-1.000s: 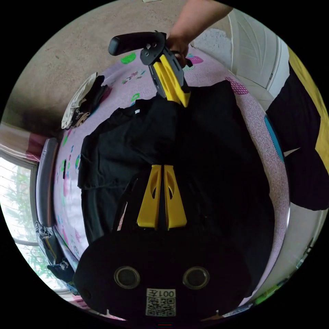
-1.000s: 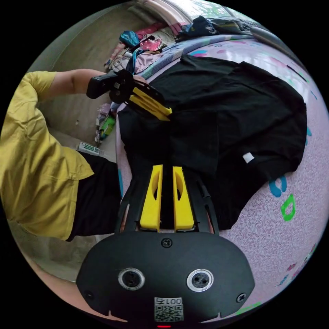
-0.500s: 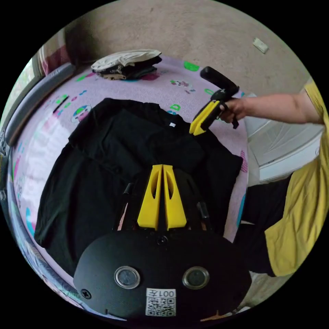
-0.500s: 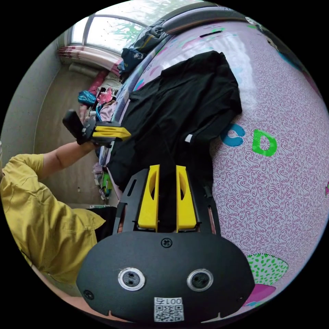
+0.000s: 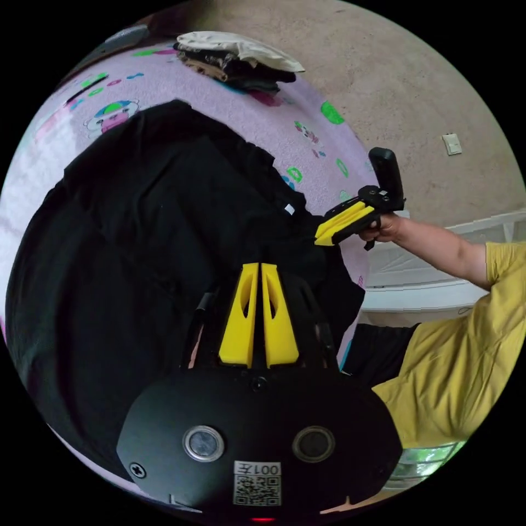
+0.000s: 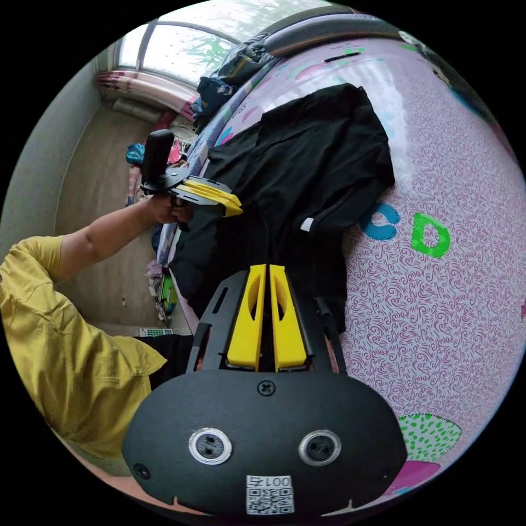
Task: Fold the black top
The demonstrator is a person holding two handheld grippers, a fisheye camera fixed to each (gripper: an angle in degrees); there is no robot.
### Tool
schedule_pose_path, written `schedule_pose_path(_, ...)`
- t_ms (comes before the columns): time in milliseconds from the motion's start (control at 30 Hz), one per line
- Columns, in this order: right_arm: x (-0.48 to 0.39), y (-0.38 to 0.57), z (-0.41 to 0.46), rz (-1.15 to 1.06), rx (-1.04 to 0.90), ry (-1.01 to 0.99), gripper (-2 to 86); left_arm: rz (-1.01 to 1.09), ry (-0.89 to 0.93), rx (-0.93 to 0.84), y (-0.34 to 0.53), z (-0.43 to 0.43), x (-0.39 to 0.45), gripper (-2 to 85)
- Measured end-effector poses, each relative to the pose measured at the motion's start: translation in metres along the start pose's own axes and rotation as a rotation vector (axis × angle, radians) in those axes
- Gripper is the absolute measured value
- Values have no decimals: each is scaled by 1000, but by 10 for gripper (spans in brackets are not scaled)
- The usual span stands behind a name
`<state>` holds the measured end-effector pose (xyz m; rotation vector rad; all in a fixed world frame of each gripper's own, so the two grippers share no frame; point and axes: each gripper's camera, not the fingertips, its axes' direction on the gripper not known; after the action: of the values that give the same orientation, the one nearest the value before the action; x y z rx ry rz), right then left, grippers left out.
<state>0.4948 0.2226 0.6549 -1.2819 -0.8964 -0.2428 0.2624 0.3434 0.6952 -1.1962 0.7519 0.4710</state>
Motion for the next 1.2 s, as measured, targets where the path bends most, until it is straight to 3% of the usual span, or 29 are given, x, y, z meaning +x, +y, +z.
schedule_pose_path(267, -56, 12, -18, -378, -8, -61, 4, 205, 83, 184, 54, -35, 6, -16)
schedule_pose_path(500, -95, 27, 21, -637, -314, -35, 3, 371, -21, 13, 96, 0, 29, -16)
schedule_pose_path(667, -93, 32, 61, -664, -496, 3, 3, 457, -123, -132, 112, 64, 35, -16)
schedule_pose_path(933, -84, 37, 76, -599, -609, -5, 3, 380, -166, -130, 126, 83, 7, -16)
schedule_pose_path(1067, -90, 30, 63, -580, -530, 23, 1, 396, -175, -165, 145, 85, 1, -16)
schedule_pose_path(1200, -100, 20, 66, -576, -412, 102, 0, 321, -148, -75, 144, 80, -8, -15)
